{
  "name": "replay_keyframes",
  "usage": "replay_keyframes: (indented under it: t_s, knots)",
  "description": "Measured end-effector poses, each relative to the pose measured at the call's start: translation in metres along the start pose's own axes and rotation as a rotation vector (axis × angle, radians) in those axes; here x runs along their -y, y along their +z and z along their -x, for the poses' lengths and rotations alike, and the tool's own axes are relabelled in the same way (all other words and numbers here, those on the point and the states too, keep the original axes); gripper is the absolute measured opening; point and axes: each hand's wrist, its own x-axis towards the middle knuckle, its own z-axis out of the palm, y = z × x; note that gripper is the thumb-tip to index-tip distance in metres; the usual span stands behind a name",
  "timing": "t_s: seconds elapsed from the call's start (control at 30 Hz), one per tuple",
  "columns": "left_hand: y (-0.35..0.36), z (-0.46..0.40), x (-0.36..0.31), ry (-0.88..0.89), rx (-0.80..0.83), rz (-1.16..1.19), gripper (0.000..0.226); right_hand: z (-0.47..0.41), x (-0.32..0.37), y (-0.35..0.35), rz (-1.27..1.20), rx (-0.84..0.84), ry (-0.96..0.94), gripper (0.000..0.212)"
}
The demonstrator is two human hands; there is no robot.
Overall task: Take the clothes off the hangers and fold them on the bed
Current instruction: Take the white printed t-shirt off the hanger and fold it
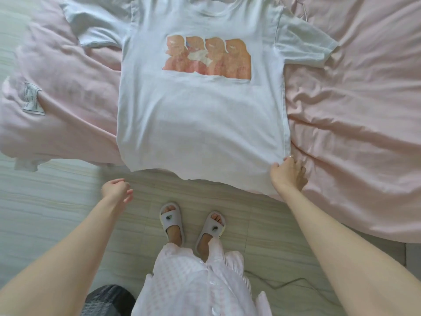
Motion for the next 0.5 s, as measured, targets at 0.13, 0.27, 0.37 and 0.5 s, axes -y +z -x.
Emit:
replay_keyframes:
  t_s: [0.13,0.27,0.37,0.5]
  knots:
    - [0.007,0.007,-0.041,0.190,0.111,-0.087,0.033,0.015,0.062,-0.007,-0.036,0.049,-0.273,0.034]
    - [0.010,0.009,-0.080,0.301,0.189,-0.118,0.025,0.030,0.116,-0.009,-0.063,0.134,-0.444,0.034]
    - [0.012,0.002,-0.115,0.360,0.199,-0.056,0.023,0.033,0.158,-0.009,-0.057,0.189,-0.529,0.035]
    - [0.012,-0.028,-0.169,0.389,0.151,0.014,0.024,0.026,0.217,-0.003,-0.028,0.257,-0.589,0.039]
